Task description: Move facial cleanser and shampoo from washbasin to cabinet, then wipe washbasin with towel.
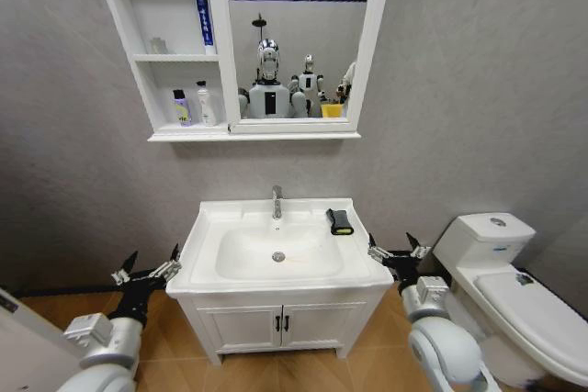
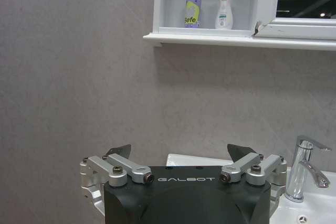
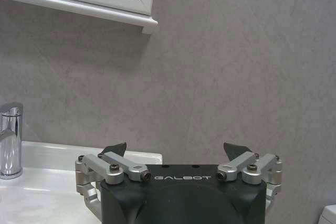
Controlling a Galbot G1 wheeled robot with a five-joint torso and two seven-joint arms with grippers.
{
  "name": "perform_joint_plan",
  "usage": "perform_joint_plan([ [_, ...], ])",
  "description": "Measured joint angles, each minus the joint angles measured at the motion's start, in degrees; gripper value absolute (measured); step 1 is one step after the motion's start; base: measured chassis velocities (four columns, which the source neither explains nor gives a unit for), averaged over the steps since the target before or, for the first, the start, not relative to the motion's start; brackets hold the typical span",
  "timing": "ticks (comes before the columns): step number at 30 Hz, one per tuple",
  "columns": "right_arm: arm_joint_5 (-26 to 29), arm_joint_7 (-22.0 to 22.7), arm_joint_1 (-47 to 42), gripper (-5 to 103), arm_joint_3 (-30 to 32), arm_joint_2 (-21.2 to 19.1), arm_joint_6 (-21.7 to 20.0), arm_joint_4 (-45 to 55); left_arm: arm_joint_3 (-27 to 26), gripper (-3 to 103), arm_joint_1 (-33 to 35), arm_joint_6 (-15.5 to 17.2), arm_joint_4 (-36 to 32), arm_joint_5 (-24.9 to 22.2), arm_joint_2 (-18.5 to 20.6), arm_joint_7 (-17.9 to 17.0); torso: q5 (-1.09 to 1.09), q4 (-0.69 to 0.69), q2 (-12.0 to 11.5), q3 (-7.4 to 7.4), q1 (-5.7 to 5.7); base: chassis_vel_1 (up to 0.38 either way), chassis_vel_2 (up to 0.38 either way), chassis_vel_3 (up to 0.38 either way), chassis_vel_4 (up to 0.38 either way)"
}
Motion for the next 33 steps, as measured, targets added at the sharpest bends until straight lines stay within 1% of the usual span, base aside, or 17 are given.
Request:
perform_joint_plan([
  [9, 0.2, 0.0, -0.9, 100, 0.2, 0.2, 0.1, 1.1, 0.3, 100, -0.3, 0.1, 0.0, 0.4, 0.0, -0.3, 0.00, 0.00, 0.0, 0.00, 0.00, 0.000, 0.000, 0.000, 0.000],
  [13, -0.2, -0.4, -1.4, 100, 0.2, 0.7, -1.1, 2.0, 0.3, 100, -0.3, 0.2, 0.1, 0.3, 0.1, -0.4, 0.00, 0.00, 0.0, 0.00, 0.00, 0.000, 0.000, 0.000, 0.000],
  [15, -0.5, -0.5, -1.9, 100, 0.2, 1.0, -2.5, 2.8, 0.3, 100, -0.4, 0.2, 0.1, 0.3, 0.1, -0.4, 0.00, 0.00, 0.0, 0.00, 0.00, 0.000, 0.000, 0.000, 0.000],
  [22, -1.1, -0.6, -2.3, 100, 0.0, 1.4, -2.9, 3.0, 0.3, 100, -0.5, 0.2, 0.2, 0.2, 0.2, -0.4, 0.00, 0.00, 0.0, 0.00, 0.01, 0.000, 0.000, 0.000, 0.000],
  [33, -1.3, -0.4, -2.2, 100, -0.5, 1.2, -2.9, 2.5, 0.3, 100, -0.5, 0.2, 0.3, 0.2, 0.2, -0.4, -0.01, 0.00, 0.0, 0.00, -0.02, 0.091, -0.113, -0.097, 0.094],
])
